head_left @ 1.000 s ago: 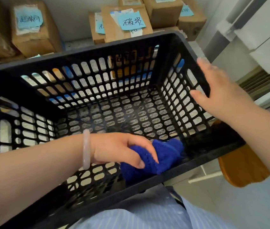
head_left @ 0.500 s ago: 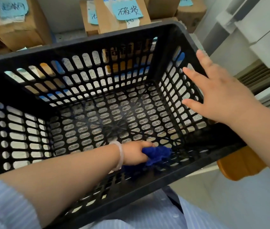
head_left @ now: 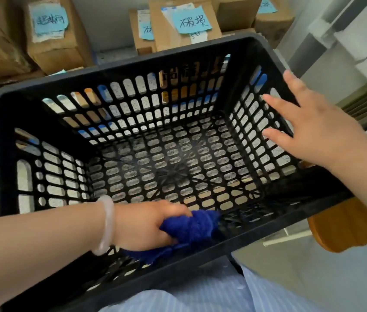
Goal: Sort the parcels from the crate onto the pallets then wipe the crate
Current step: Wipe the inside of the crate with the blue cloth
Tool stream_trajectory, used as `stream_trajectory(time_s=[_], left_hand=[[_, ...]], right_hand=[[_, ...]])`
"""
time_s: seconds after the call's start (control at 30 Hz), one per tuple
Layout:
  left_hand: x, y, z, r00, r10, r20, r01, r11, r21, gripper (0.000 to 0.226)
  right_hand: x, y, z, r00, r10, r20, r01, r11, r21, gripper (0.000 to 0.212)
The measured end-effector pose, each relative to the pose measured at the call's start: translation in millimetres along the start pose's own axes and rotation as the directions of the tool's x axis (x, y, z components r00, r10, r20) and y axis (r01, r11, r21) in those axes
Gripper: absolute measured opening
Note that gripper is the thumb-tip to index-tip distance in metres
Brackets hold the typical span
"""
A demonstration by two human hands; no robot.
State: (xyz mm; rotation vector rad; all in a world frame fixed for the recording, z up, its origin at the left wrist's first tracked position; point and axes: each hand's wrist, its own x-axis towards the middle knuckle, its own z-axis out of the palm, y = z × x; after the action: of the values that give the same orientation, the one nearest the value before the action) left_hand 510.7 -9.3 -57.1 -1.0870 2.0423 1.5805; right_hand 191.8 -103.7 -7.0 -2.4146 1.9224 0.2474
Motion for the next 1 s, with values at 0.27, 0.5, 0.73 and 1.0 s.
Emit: stream_trajectory(time_s=[0.27, 0.5, 0.73, 1.0], left_hand=[[64, -25, 17, 0.939, -0.34, 0.053, 0.32, 0.92, 0.225, 0.054], [52, -23, 5, 0.924, -0.343, 0.172, 0.326, 0.938, 0.122, 0.051], [-38, 0, -26, 0.957, -0.198, 0.211, 0.211, 0.977, -0.041, 0.036], [-68, -3, -2, 0.918, -0.38, 0.11, 0.332, 0.892, 0.308, 0.047]], right_hand=[[1, 0, 3, 1.0, 0.009, -0.026, -0.009, 1.0, 0.003, 0.079], [3, 3, 4, 0.999, 0.012, -0.031, -0.012, 1.0, 0.005, 0.081], [5, 2, 7, 0.998, 0.023, -0.06, -0.022, 1.0, 0.012, 0.082], [13, 15, 32, 0.987, 0.003, -0.16, 0.008, 0.997, 0.072, 0.075]])
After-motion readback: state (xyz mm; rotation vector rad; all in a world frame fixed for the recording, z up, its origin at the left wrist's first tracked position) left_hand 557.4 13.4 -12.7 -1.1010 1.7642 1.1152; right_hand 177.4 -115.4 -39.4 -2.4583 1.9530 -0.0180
